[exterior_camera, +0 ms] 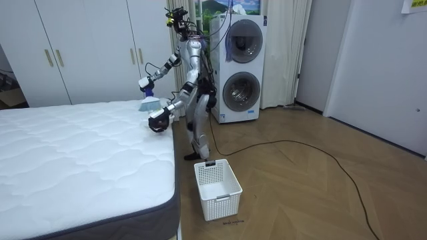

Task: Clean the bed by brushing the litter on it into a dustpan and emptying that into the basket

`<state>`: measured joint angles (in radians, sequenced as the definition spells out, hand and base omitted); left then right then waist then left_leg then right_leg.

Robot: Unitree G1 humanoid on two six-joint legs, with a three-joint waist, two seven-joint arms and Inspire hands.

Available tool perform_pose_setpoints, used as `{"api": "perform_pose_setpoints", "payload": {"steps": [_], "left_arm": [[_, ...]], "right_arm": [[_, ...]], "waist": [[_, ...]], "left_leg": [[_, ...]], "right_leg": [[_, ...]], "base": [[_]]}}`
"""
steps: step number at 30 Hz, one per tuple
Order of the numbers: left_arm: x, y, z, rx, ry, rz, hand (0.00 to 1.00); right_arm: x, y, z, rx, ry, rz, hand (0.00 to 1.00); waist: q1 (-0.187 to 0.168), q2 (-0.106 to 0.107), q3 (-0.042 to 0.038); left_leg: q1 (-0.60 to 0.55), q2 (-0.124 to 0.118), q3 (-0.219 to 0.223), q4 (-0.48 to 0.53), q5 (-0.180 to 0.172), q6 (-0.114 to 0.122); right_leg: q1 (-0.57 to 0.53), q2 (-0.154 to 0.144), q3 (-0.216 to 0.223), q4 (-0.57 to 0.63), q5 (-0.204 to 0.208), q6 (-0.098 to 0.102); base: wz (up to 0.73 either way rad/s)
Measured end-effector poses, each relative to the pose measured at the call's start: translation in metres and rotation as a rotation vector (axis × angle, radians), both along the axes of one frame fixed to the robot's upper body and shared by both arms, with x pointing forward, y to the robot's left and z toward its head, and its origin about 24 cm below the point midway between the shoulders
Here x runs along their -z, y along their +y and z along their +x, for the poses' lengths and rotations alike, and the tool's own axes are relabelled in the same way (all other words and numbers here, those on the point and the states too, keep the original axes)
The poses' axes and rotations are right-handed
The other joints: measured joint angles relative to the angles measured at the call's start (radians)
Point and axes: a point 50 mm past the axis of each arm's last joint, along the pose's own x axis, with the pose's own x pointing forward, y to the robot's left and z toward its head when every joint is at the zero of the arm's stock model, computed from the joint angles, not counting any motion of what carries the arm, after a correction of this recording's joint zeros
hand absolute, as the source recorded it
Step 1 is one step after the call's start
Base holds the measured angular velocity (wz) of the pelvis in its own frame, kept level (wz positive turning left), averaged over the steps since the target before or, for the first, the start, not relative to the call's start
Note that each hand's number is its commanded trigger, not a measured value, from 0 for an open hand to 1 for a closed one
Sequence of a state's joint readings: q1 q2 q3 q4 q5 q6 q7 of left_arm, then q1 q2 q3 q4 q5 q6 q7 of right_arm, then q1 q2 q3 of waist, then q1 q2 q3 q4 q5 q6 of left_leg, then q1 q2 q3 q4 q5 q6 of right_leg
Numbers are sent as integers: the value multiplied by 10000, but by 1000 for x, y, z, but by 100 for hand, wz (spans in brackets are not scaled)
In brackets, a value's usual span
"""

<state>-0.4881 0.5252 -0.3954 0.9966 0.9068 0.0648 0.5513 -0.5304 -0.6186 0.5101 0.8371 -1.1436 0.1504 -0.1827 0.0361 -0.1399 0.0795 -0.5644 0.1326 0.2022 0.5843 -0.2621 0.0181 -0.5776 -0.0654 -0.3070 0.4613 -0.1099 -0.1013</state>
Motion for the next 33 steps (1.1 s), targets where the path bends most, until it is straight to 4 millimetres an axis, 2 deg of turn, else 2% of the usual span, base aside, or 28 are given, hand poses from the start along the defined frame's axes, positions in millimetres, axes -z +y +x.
{"api": "perform_pose_setpoints", "payload": {"steps": [9, 14, 19, 20, 24, 29, 33], "left_arm": [[2, -4, 1, 24, 105, -102, 100], [5, -12, 2, 3, 120, -240, 100], [9, -16, 1, -59, 166, -308, 100], [9, -16, 1, -82, 173, -304, 100], [12, -18, -1, -219, 246, -321, 100], [11, -21, 1, -167, 367, -376, 100], [11, -21, 2, -240, 667, -425, 100]], "right_arm": [[-1, 33, 7, -1010, -553, 511, 100], [1, 51, 10, -1517, -710, 597, 100], [2, 59, 10, -1811, -838, 555, 100], [3, 61, 10, -1850, -861, 593, 100], [4, 67, 10, -1951, -924, 740, 100], [-2, 86, 6, -2680, -1265, 795, 100], [0, 96, 5, -2815, -1107, 1162, 100]], "waist": [[16, 50, 2], [10, 322, 3], [14, 556, 1], [13, 567, 2], [2, 601, -11], [-17, 599, -16], [0, 599, -21]], "left_leg": [[-12, -43, -169, -127, 67, -50], [1, -76, -166, -76, 67, -48], [62, -122, -163, -237, 67, -47], [113, -216, -167, -331, 68, -49], [222, -260, -137, -417, 98, -54], [331, -424, -115, -798, 341, -41], [344, -418, -92, -881, 411, -41]], "right_leg": [[135, 9, -216, -158, 52, 17], [148, -32, -219, -138, 36, 65], [146, -44, -194, -112, 34, 64], [147, -63, -171, -115, 31, 60], [175, -86, -98, -96, 30, 61], [154, -199, -72, -138, 25, 69], [141, -206, -71, -157, 21, 76]], "base": [[5], [0], [0], [0], [-2], [4], [2]]}}
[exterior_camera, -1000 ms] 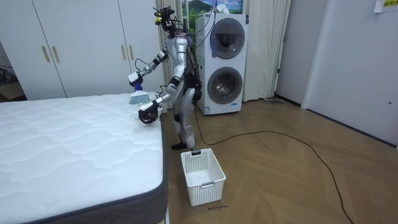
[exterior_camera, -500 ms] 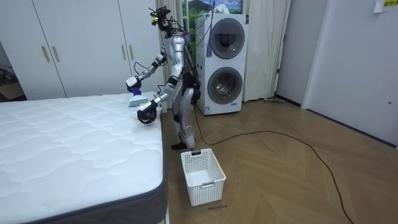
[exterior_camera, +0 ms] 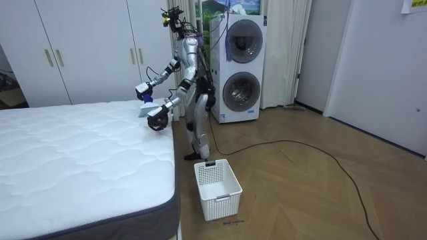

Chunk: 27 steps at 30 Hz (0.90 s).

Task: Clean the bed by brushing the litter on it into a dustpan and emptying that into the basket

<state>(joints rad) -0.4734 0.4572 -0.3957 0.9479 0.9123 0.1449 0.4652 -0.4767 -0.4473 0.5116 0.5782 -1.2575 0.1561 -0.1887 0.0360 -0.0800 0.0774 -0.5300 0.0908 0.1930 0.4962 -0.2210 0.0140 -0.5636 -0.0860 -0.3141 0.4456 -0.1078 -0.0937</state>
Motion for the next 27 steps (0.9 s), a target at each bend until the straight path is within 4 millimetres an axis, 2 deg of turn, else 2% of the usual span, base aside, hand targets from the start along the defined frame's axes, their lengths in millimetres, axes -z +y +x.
{"api": "perform_pose_setpoints", "payload": {"steps": [15, 17, 22, 27], "left_arm": [[3, 0, -2, -71, 203, -69, 100], [6, -1, -4, -152, 273, -77, 100], [12, -3, -9, -240, 403, -101, 100], [15, -7, -10, -196, 425, -214, 100]], "right_arm": [[9, 6, -3, 306, 748, 1459, 100], [12, 5, -5, 503, 1032, 1991, 100], [18, 13, -6, 755, 1750, 3688, 100], [22, 30, -7, 478, 2195, 5049, 100]], "waist": [[-13, -19, -35], [-9, -20, -89], [-21, 9, -136], [-1, 26, -143]], "left_leg": [[26, -13, -7, 191, 8, 12], [38, -17, -13, 206, 9, 12], [100, -1, 24, 210, 10, 13], [119, -25, 12, 224, 24, 38]], "right_leg": [[27, -7, 43, 38, 5, -5], [28, -6, 63, 71, 7, -9], [65, -16, 99, 111, 10, -13], [57, -100, 86, 230, -13, -13]], "base": [[0], [0], [0], [3]]}}
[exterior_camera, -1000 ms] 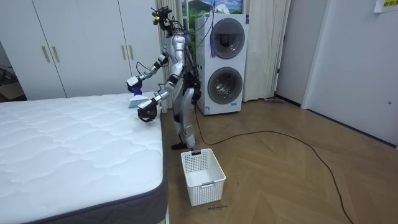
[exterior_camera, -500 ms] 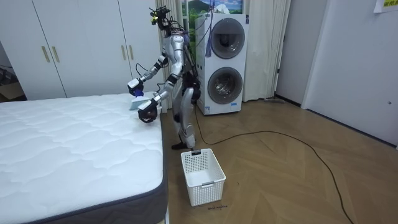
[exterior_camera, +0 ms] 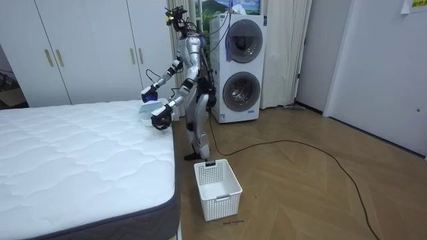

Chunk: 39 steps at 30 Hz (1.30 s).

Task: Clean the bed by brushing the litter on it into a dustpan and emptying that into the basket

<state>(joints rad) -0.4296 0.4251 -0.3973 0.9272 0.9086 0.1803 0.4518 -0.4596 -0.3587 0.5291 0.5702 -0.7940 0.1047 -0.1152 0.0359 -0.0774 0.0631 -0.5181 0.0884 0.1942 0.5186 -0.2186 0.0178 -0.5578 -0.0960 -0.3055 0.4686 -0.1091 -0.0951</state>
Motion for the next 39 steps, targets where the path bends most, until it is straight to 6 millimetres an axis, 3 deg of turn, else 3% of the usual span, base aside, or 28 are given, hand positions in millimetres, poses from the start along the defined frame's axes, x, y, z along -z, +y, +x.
{"api": "perform_pose_setpoints", "payload": {"steps": [8, 25, 28, 36, 39], "left_arm": [[5, -9, -1, 195, 107, -283, 100], [8, -12, -2, 264, 137, -392, 100], [13, -14, -7, 231, 186, -471, 100], [28, -6, -26, -162, 489, -649, 100], [31, 2, -34, -536, 412, -947, 100]], "right_arm": [[2, 6, -2, -176, 266, 1097, 100], [8, 4, -6, 31, 465, 1806, 100], [10, -7, -6, 577, 292, 2019, 100], [11, -46, -13, 3247, -364, 4872, 100], [11, -63, -17, 4170, -606, 5484, 100]], "waist": [[4, 234, 19], [-68, 288, 21], [-82, 285, 19], [-327, 233, -11], [-424, 157, -75]], "left_leg": [[28, -193, -18, -38, 11, 120], [89, -287, -48, -76, 28, 149], [213, -339, -11, -168, 44, 185], [1046, -333, 50, -595, 34, 183], [1590, -323, 127, -900, 53, 151]], "right_leg": [[-40, -271, -32, 287, -88, 119], [-26, -347, -42, 321, -182, 174], [47, -402, -21, 339, -219, 226], [812, -333, 8, 87, -287, 280], [1292, -250, 50, -199, -285, 294]], "base": [[6], [0], [2], [-2], [-6]]}}
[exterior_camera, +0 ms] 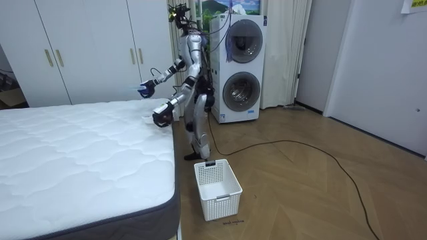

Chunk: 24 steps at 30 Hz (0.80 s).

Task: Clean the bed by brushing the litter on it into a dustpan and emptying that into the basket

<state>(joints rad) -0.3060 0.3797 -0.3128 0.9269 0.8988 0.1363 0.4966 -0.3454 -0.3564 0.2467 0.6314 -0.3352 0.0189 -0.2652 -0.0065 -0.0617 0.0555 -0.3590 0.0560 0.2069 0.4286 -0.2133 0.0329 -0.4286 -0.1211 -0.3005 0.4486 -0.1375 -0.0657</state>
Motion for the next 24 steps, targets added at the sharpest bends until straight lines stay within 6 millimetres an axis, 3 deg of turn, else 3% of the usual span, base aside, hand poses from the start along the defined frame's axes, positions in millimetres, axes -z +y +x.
{"api": "perform_pose_setpoints", "payload": {"steps": [2, 3, 5, 6, 8, 10, 11, 12, 19, 24], "left_arm": [[-1, 7, -5, -361, -240, -177, 100], [-1, 8, -7, -472, -283, -249, 100], [2, 11, -15, -763, -334, -509, 100], [3, 11, -17, -807, -354, -634, 100], [6, 11, -27, -929, -412, -991, 100], [6, 11, -32, -992, -446, -1099, 100], [6, 10, -35, -1018, -444, -1180, 100], [6, 10, -36, -1007, -461, -1227, 100], [8, 12, -51, -1216, -271, -1589, 100], [-7, 14, -50, -1302, -973, -1969, 100]], "right_arm": [[0, -15, -7, 726, -181, 298, 100], [-1, -18, -8, 843, -248, 339, 100], [0, -25, -17, 1186, -385, 455, 100], [3, -28, -20, 1318, -381, 594, 100], [13, -35, -33, 1918, -113, 1437, 99], [19, -39, -41, 2304, 34, 2038, 60], [21, -39, -43, 2467, 102, 2329, 24], [22, -40, -43, 2544, 113, 2487, 0], [16, -41, -48, 2951, -324, 3796, 0], [-1, -35, -42, 2662, -1009, 4502, 0]], "waist": [[-94, -148, -148], [-96, -170, -185], [-153, -205, -379], [-151, -201, -402], [-137, -194, -536], [-127, -145, -602], [-125, -109, -622], [-118, -96, -630], [-70, 163, -601], [82, 231, -614]], "left_leg": [[383, 20, 0, -197, 36, -55], [482, 32, 0, -234, 38, -58], [1079, 70, 4, -614, 64, -103], [1287, 84, 3, -706, 64, -104], [2042, 51, 5, -1195, 80, -135], [2386, 36, 7, -1412, 89, -147], [2534, 24, 17, -1495, 89, -148], [2606, 16, 22, -1559, 91, -149], [3796, 9, 12, -2323, 149, -241], [3875, 18, -20, -2396, 192, -293]], "right_leg": [[379, 104, -5, -263, 25, 20], [489, 135, -4, -366, 35, 28], [1131, 302, -1, -813, 140, 79], [1370, 357, -2, -970, 167, 100], [2085, 442, 8, -1376, 183, 171], [2411, 486, 19, -1583, 212, 224], [2521, 495, 67, -1602, 219, 237], [2545, 506, 142, -1600, 223, 248], [3595, 736, 518, -2137, 267, 350], [3627, 773, 512, -2135, 267, 349]], "base": [[-2], [-6], [-8], [-4], [0], [-2], [-4], [-6], [-1], [-1]]}}
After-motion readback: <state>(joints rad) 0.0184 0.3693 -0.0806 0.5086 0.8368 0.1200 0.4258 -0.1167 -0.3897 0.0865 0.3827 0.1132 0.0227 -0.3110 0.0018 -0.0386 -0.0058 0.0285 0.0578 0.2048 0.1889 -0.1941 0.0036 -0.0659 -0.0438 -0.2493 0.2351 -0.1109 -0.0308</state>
